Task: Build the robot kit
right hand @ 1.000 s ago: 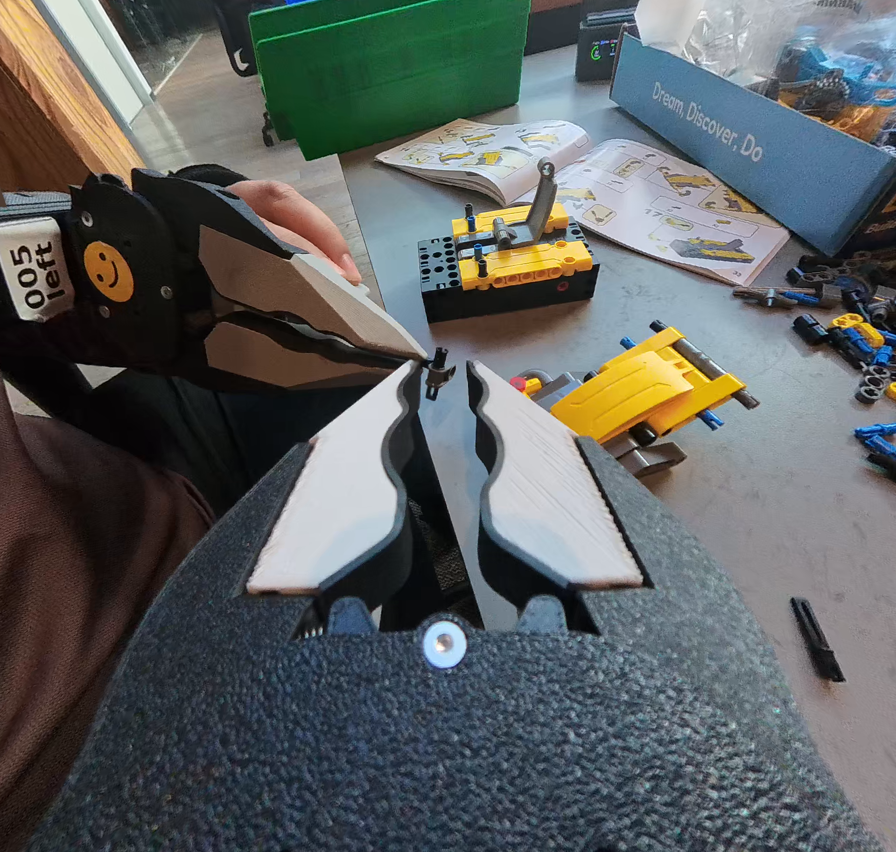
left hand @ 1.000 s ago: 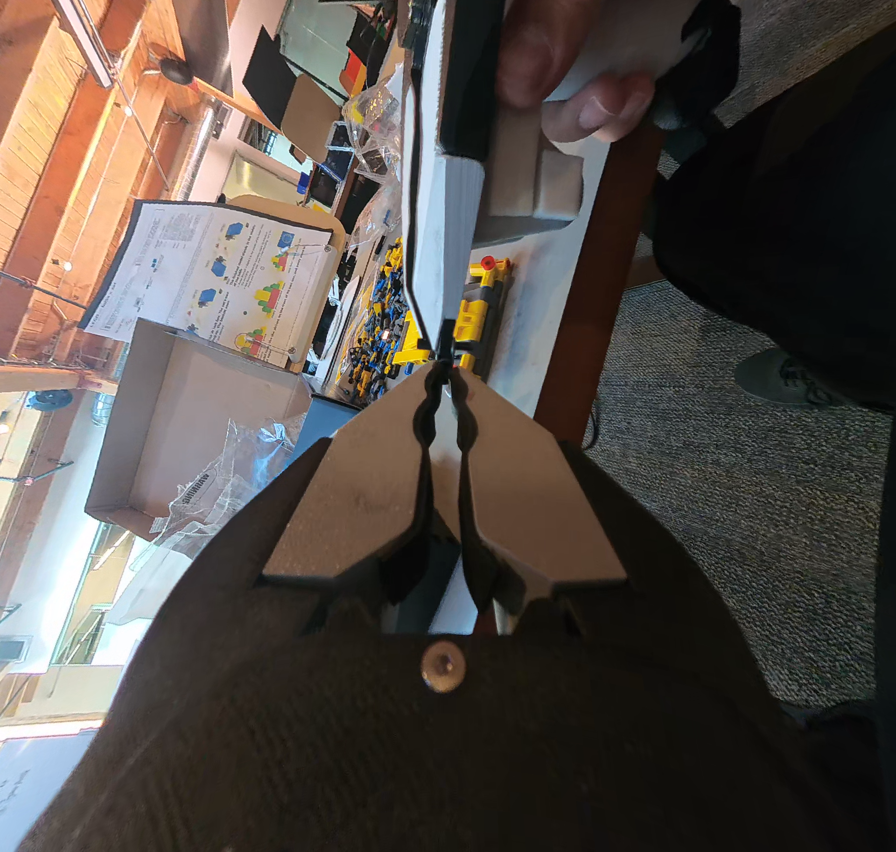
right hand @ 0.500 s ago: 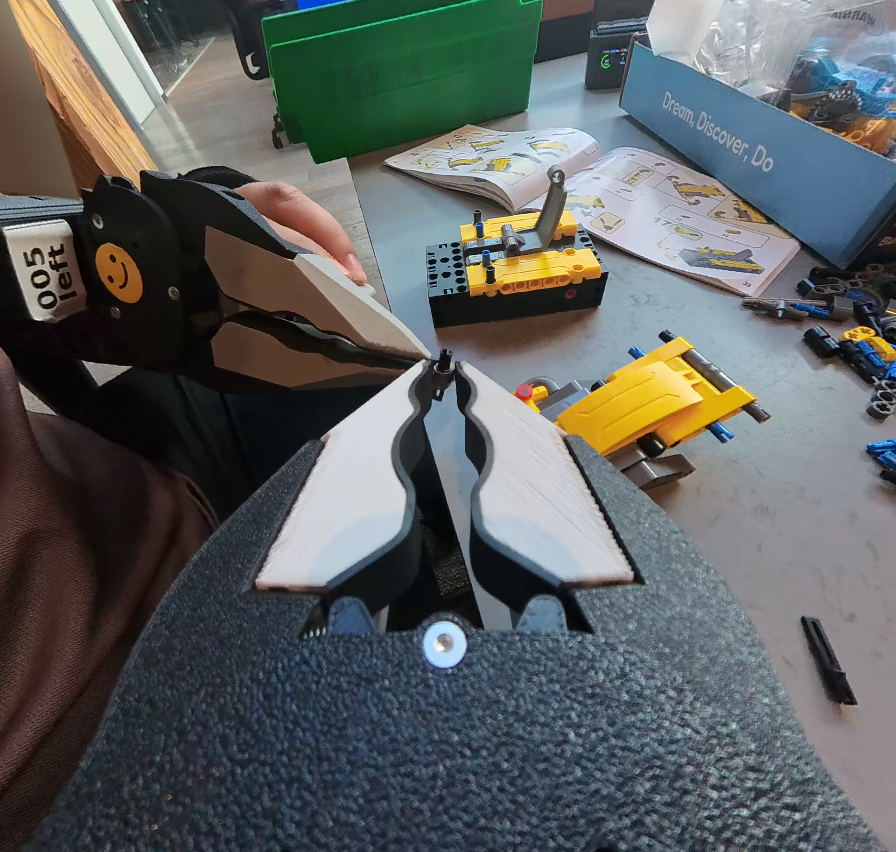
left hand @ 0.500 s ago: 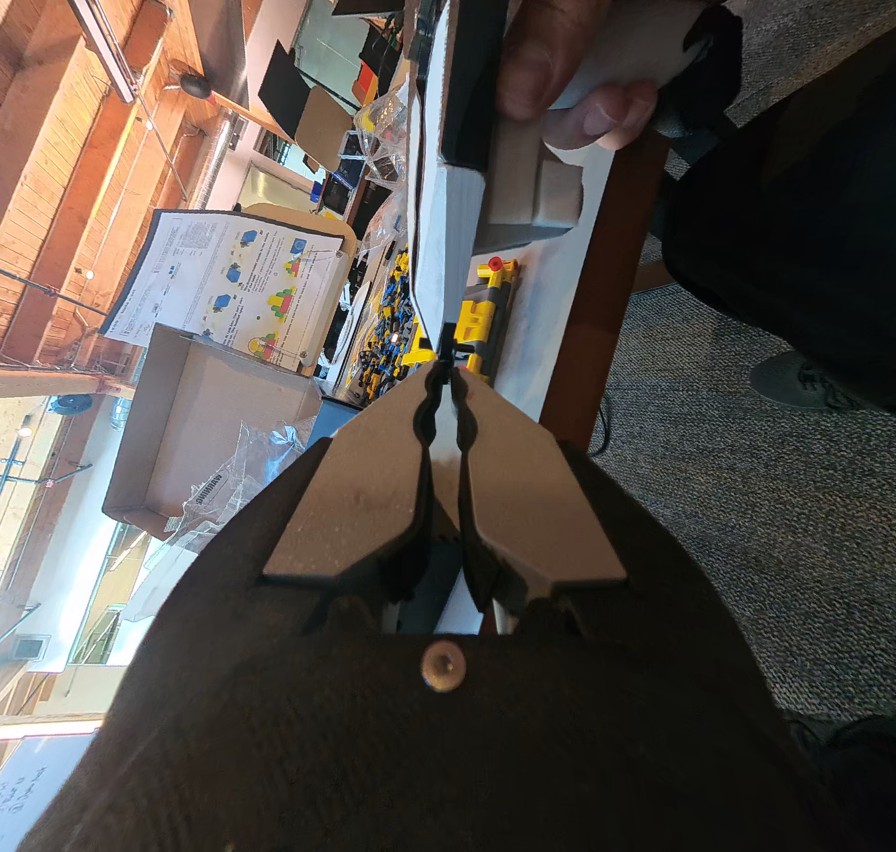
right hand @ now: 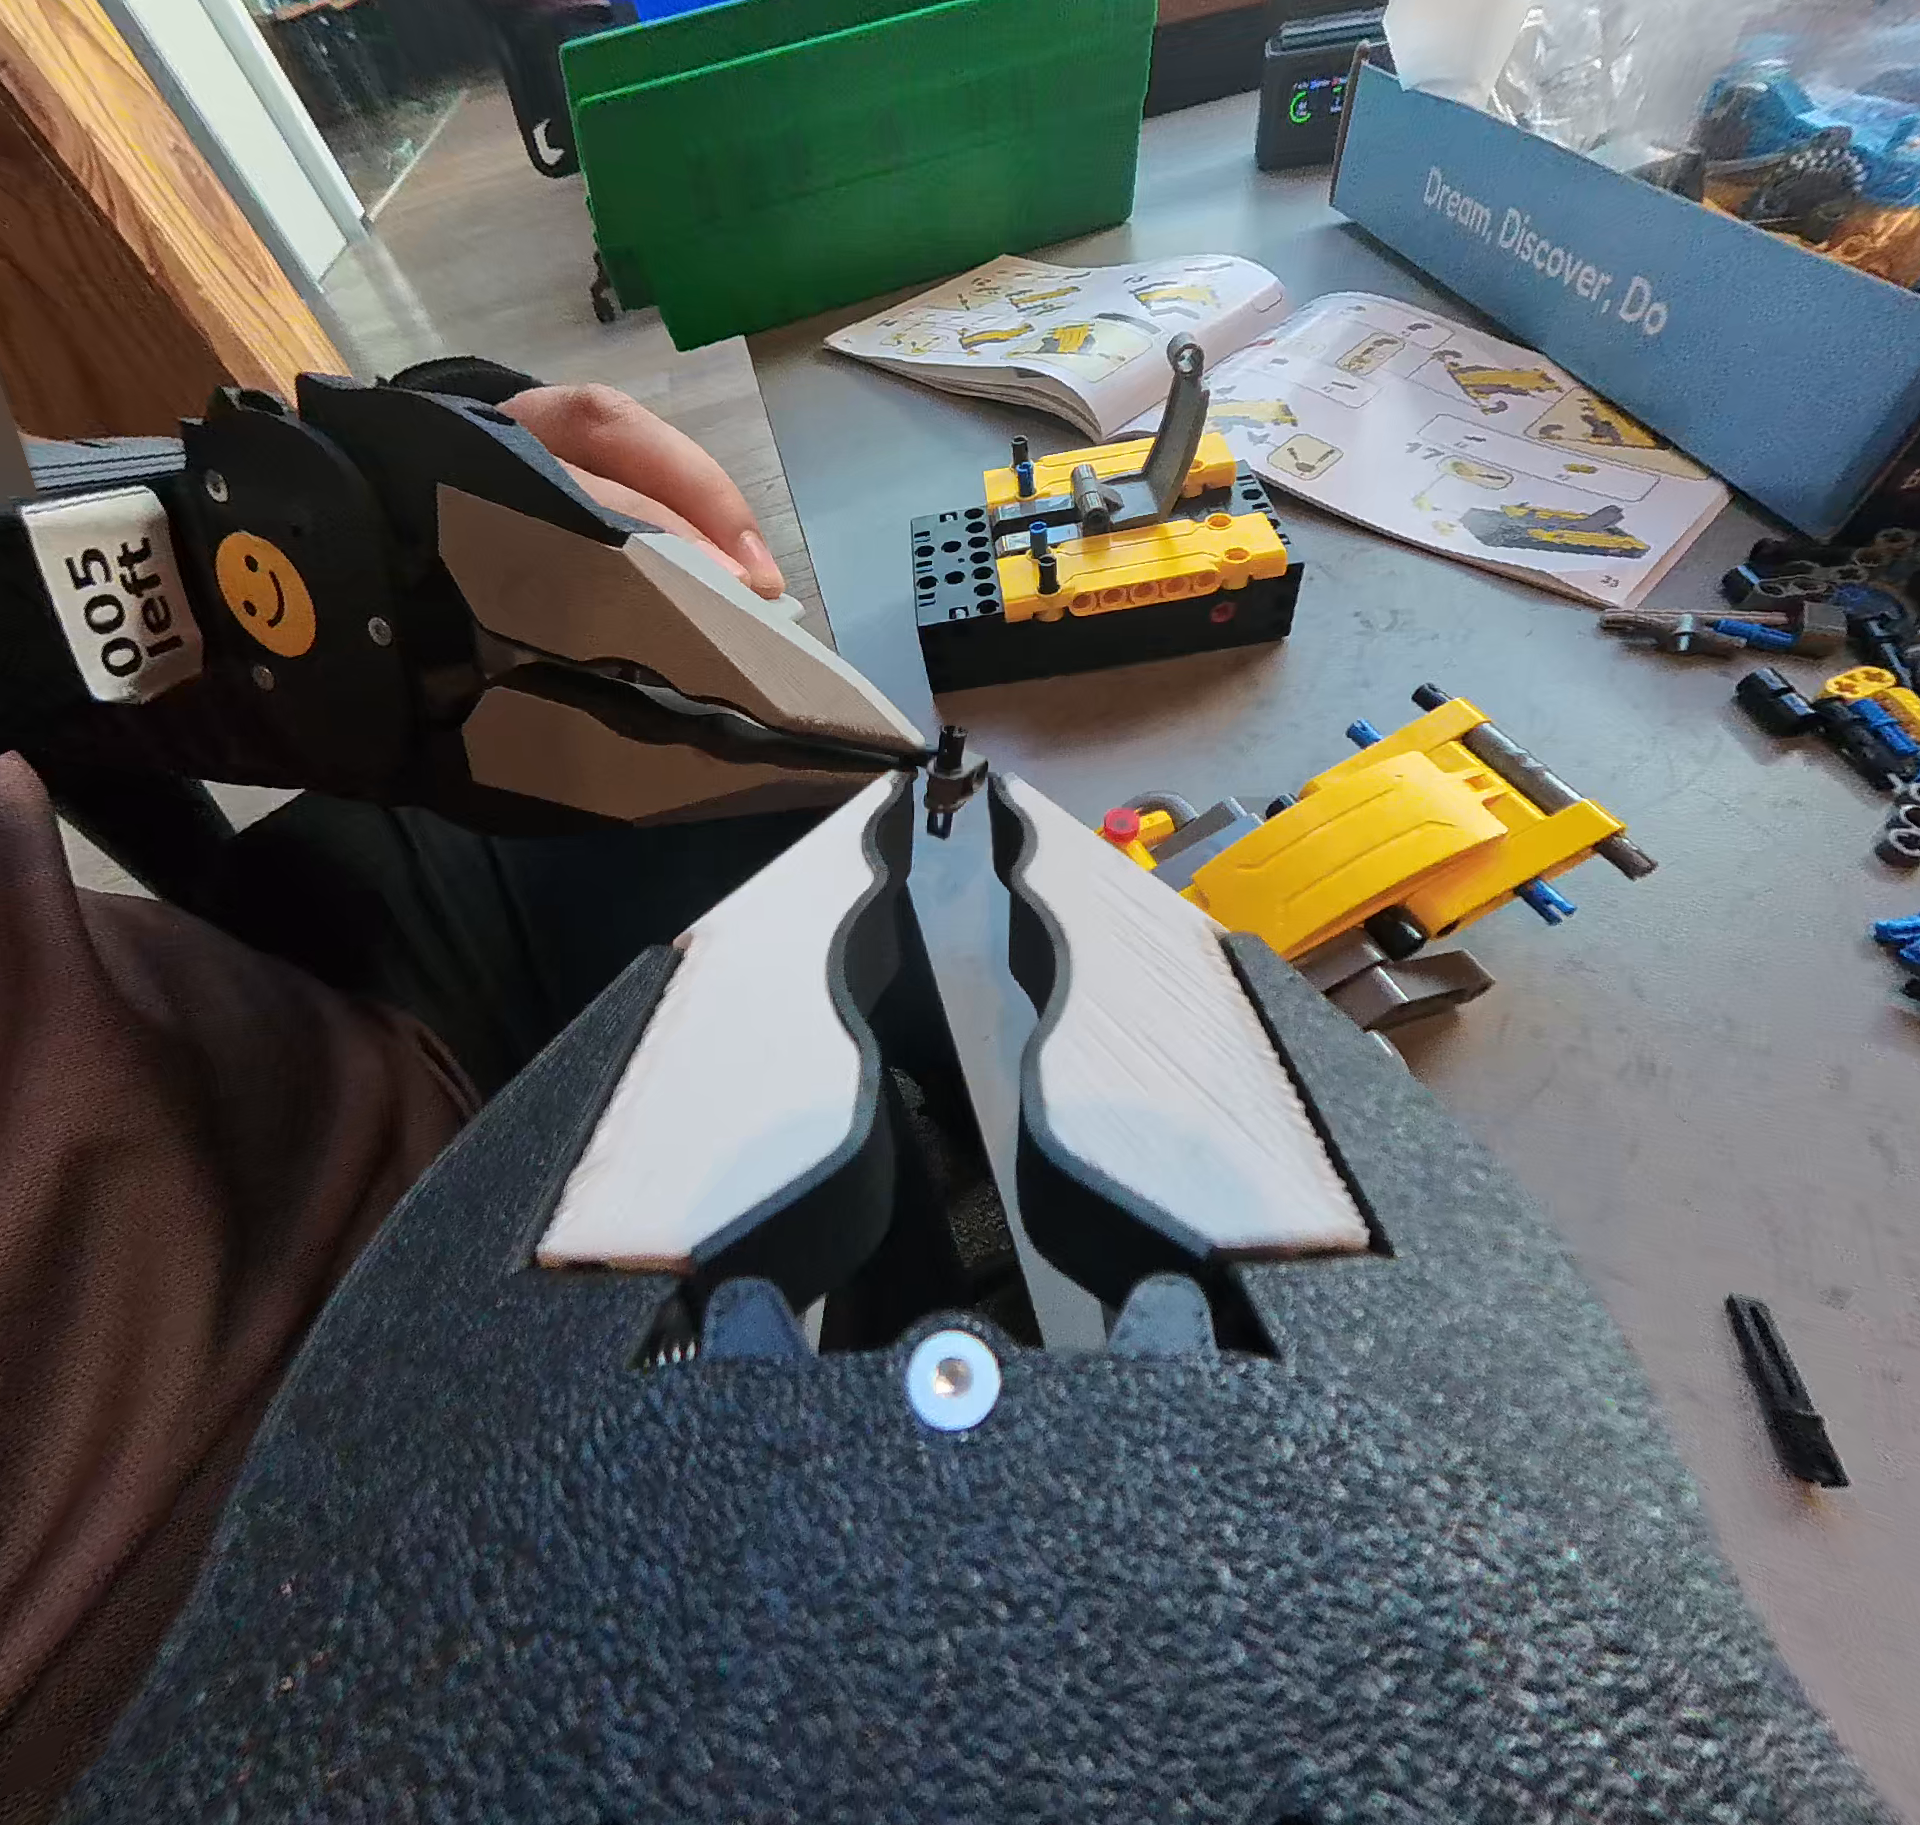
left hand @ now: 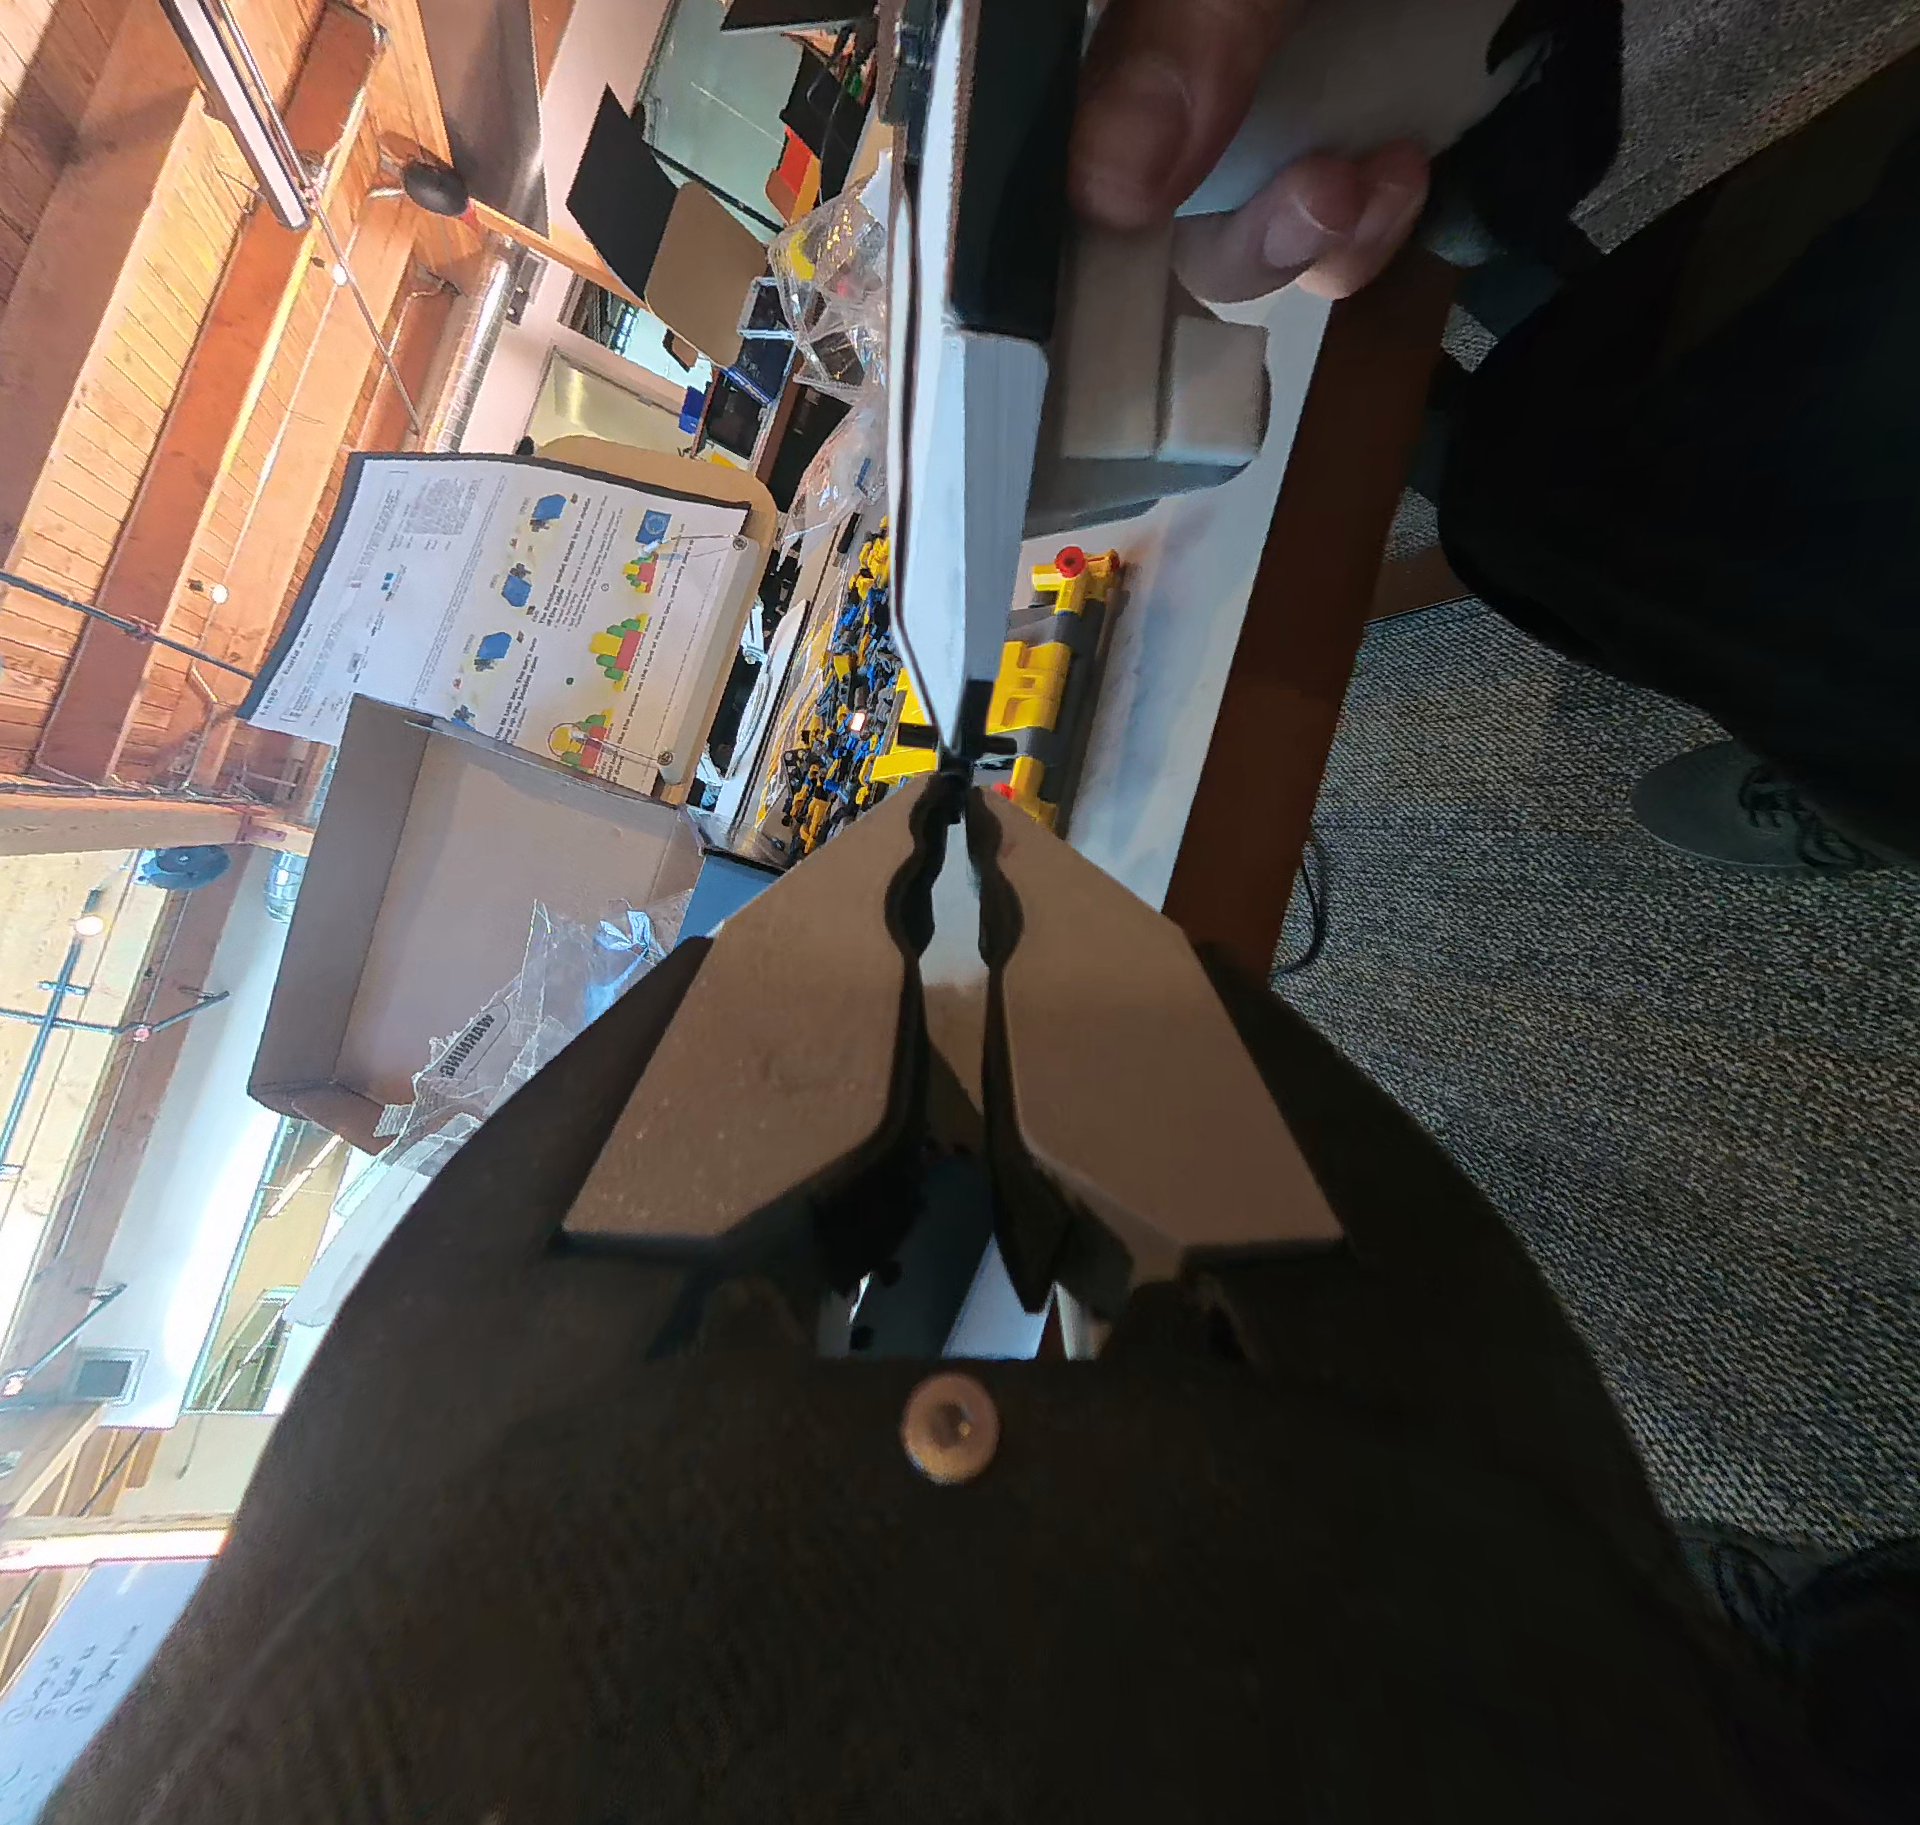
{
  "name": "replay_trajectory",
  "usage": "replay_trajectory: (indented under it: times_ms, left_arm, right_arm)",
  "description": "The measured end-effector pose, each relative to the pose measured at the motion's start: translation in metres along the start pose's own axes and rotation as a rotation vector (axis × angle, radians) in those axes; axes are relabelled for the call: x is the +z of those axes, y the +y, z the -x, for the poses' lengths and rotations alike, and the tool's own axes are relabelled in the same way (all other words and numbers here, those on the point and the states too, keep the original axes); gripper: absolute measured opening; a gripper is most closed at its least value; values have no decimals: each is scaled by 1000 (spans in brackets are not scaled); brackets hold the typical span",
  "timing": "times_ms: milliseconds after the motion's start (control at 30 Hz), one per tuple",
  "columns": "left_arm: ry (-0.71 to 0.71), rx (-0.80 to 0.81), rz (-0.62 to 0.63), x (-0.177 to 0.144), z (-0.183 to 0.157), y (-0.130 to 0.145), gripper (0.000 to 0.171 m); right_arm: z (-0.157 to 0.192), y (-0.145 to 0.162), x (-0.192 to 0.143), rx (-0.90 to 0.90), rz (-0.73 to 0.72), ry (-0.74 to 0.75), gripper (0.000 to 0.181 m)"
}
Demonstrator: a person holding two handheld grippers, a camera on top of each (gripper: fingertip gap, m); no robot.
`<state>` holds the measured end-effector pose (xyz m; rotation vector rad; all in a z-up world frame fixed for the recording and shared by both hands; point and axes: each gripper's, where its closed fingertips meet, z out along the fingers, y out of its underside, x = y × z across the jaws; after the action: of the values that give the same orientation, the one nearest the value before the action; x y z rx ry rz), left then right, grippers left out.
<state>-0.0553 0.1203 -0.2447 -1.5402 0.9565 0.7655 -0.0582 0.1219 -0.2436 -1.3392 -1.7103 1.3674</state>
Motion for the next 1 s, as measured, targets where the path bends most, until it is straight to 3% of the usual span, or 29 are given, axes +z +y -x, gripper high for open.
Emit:
replay_trajectory:
  times_ms: [133,867,1000]
  left_arm:
    - [-1,5,-4,0,-1,-2,0]
    - [-2,-20,-11,-2,1,-1,0]
    - [4,-110,-67,-6,5,-9,1]
  right_arm:
    - [1,-1,0,-22,0,7,4]
    - [2,-1,2,-24,-9,-3,4]
    - [7,-7,-3,-73,-27,-57,3]
